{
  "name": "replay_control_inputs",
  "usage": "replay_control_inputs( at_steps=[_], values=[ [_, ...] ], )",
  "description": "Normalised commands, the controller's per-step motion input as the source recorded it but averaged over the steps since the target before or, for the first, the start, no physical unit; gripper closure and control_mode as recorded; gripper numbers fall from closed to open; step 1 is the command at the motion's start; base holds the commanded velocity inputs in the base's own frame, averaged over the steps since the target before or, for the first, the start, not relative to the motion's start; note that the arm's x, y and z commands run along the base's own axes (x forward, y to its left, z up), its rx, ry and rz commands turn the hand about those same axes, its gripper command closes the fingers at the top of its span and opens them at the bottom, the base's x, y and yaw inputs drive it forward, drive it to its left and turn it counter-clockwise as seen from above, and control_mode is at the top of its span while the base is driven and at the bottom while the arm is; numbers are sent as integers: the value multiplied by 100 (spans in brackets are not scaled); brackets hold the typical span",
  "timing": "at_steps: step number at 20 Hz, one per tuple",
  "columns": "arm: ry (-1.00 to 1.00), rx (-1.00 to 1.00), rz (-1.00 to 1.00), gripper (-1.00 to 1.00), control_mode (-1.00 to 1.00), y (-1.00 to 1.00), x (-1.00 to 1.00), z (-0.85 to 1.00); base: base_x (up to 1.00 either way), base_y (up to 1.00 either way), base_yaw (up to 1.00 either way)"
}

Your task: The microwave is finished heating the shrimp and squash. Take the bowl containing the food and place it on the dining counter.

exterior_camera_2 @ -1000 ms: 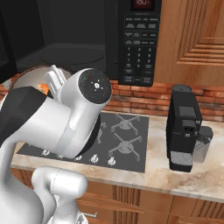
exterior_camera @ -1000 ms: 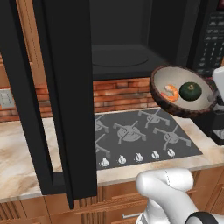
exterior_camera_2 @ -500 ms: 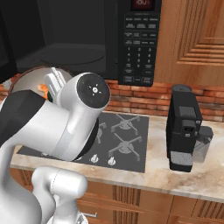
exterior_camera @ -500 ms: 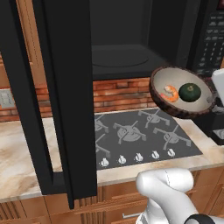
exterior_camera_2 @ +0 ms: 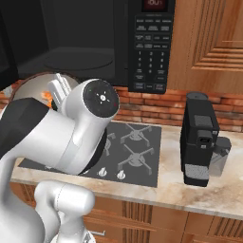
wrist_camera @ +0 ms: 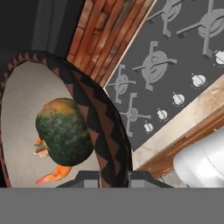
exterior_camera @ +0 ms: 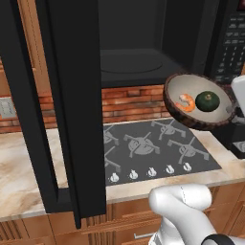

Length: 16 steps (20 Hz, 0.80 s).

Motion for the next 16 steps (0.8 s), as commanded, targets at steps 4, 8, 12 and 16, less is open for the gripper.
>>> replay_control_inputs(
  at_steps=[4,8,12,16],
  values=[
    [0,0,0,100,100,0,0,0,-12,-18,4],
    [0,0,0,100,100,0,0,0,-38,-40,18],
    [0,0,0,100,100,0,0,0,-36,-58,21],
    [0,0,0,100,100,0,0,0,-41,-77,31]
  ],
)
